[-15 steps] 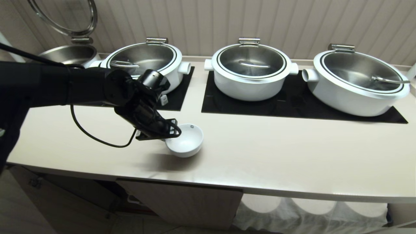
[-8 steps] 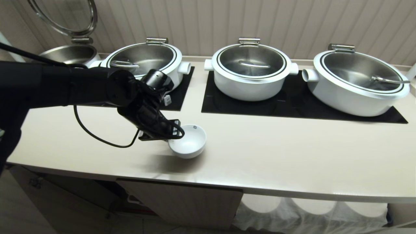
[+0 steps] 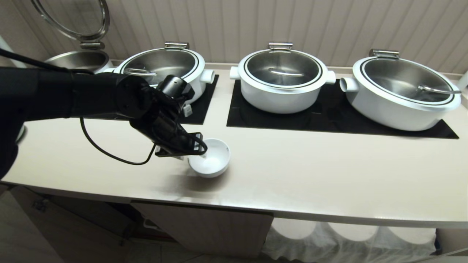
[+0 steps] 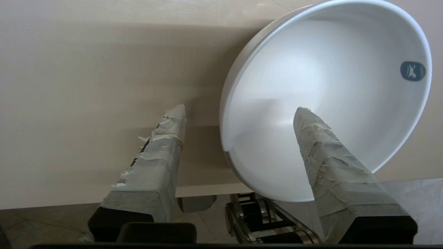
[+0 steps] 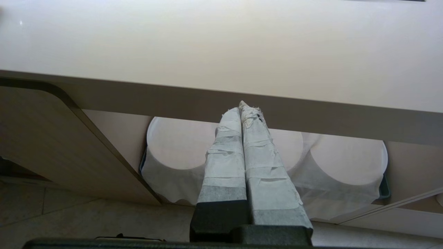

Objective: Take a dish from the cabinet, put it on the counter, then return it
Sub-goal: Place it on the table

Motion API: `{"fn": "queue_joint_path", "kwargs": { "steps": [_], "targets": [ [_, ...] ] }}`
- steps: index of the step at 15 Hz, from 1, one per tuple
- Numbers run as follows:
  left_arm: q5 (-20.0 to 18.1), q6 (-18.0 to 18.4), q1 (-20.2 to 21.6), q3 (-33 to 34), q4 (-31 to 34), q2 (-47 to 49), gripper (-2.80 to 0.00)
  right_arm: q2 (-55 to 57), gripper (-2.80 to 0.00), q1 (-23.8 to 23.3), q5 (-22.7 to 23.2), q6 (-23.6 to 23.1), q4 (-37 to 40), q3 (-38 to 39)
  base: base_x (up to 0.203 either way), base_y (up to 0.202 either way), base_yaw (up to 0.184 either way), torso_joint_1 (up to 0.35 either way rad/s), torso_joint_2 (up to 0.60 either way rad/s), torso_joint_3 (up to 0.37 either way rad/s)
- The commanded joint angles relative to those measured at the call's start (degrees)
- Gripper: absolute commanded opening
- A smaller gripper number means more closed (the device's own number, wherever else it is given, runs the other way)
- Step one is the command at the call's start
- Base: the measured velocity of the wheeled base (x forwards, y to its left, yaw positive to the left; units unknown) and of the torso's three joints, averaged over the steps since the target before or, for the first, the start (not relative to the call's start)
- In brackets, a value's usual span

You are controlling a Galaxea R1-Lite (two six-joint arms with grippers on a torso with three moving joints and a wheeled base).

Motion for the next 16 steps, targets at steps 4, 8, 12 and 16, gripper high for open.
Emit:
{"fn": "queue_joint_path", "kwargs": {
  "steps": [4,8,12,16],
  "targets": [
    [1.6,0.0,-0.3,0.1,0.2,-1.9,0.00,0.0,-2.80,0.0,0.0,0.0,0.0,0.0,0.000,0.000,0.000,0.000,0.00,0.000],
    [1.6,0.0,-1.0,0.3,0.1,-4.7,0.00,0.0,-2.80,0.0,0.0,0.0,-0.1,0.0,0.000,0.000,0.000,0.000,0.00,0.000],
    [1.9,-0.2,-1.6,1.6,-0.2,-8.1,0.00,0.0,-2.80,0.0,0.0,0.0,0.0,0.0,0.000,0.000,0.000,0.000,0.00,0.000],
    [4.9,-1.0,-1.9,11.3,-11.8,-11.7,0.00,0.0,-2.80,0.0,0.0,0.0,0.0,0.0,0.000,0.000,0.000,0.000,0.00,0.000]
  ]
}}
